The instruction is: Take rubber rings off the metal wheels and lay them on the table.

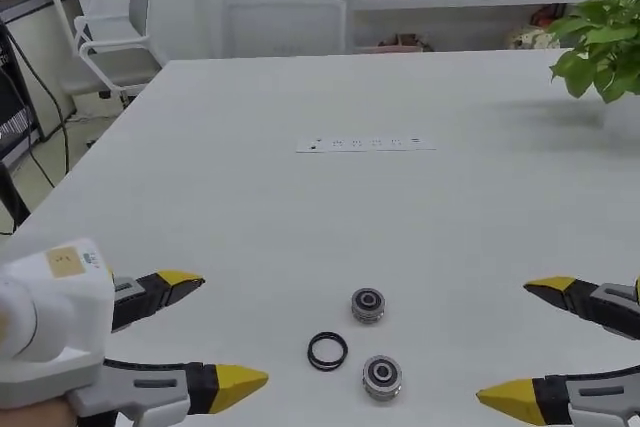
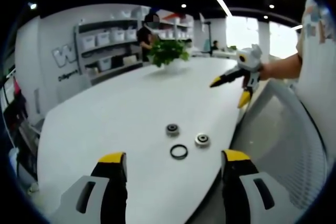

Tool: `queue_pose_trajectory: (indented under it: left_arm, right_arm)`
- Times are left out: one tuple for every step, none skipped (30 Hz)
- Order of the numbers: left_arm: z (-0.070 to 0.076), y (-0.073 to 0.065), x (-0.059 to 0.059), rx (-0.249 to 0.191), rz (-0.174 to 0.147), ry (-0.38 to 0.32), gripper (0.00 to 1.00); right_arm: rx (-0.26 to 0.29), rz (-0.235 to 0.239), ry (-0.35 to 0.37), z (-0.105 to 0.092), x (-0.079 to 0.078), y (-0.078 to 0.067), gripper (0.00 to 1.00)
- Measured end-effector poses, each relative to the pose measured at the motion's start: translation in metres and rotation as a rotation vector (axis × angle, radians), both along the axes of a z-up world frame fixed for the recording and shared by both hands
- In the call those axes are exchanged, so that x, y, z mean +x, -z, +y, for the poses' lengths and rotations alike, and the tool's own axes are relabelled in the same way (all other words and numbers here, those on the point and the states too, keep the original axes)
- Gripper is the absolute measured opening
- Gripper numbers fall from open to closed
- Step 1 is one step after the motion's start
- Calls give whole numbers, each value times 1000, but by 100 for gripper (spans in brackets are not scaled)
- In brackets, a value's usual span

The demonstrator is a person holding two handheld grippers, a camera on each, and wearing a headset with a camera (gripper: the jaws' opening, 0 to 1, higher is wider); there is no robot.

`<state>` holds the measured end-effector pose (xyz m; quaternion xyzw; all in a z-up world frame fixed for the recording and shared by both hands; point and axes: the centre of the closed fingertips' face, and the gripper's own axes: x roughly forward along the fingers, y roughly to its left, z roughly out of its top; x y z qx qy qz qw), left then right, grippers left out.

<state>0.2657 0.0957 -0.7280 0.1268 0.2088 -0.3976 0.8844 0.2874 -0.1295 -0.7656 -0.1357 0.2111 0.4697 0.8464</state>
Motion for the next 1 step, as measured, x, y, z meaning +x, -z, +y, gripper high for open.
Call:
queue_pose_trajectory:
  left_arm:
    - [0, 0, 0, -1, 0, -2, 74]
  right_arm:
    - [0, 0, 1, 0, 0, 0, 85]
